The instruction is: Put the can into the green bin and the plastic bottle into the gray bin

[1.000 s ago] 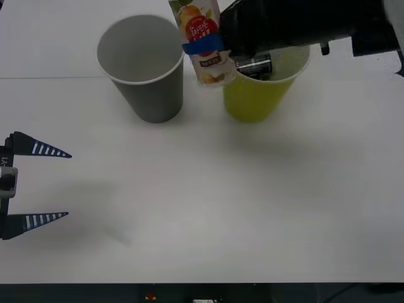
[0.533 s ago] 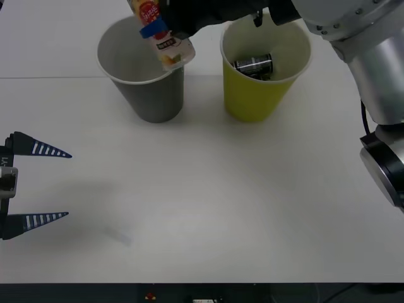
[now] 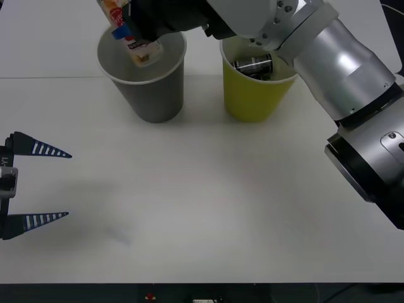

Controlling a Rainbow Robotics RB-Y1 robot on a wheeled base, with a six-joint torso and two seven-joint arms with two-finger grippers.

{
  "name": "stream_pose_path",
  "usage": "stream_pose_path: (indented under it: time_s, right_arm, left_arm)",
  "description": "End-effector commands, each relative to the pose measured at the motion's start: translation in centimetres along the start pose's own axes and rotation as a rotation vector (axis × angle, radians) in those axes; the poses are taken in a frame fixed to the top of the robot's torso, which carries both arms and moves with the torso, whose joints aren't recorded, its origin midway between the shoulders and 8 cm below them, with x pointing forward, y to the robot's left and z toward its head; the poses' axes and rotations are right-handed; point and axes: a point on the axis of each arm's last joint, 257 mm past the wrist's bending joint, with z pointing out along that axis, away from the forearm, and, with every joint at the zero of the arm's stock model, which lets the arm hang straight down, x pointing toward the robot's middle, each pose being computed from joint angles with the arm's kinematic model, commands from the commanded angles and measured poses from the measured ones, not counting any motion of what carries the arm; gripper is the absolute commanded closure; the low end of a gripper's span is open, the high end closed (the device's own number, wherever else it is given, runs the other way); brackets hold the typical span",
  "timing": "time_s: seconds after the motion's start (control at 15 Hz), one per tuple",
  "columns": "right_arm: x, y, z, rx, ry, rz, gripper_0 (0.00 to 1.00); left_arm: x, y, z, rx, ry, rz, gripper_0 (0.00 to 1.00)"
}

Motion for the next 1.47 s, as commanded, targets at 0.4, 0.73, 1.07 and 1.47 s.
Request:
stream_pose_path:
  time_s: [0.4, 0.73, 1.07, 1.47]
  right_arm:
    - [0.2, -0.2, 0.5, 0.012, 0.007, -0.065, 0.22]
    - [0.1, -0.9, 0.0, 0.013, 0.004, -0.059, 0.0]
    - [0.2, -2.5, -5.1, -0.009, 0.05, -0.056, 0.0]
    - [2.6, -3.9, -12.5, -0.035, 0.024, -0.071, 0.0]
  left_arm:
    - [0.0, 0.0, 0.0, 0.0, 0.0, 0.0, 0.0]
    - [0.0, 0.0, 0.0, 0.0, 0.0, 0.0, 0.0]
    - [0.0, 0.0, 0.0, 0.0, 0.0, 0.0, 0.0]
    - [0.0, 0.0, 0.0, 0.0, 0.0, 0.0, 0.0]
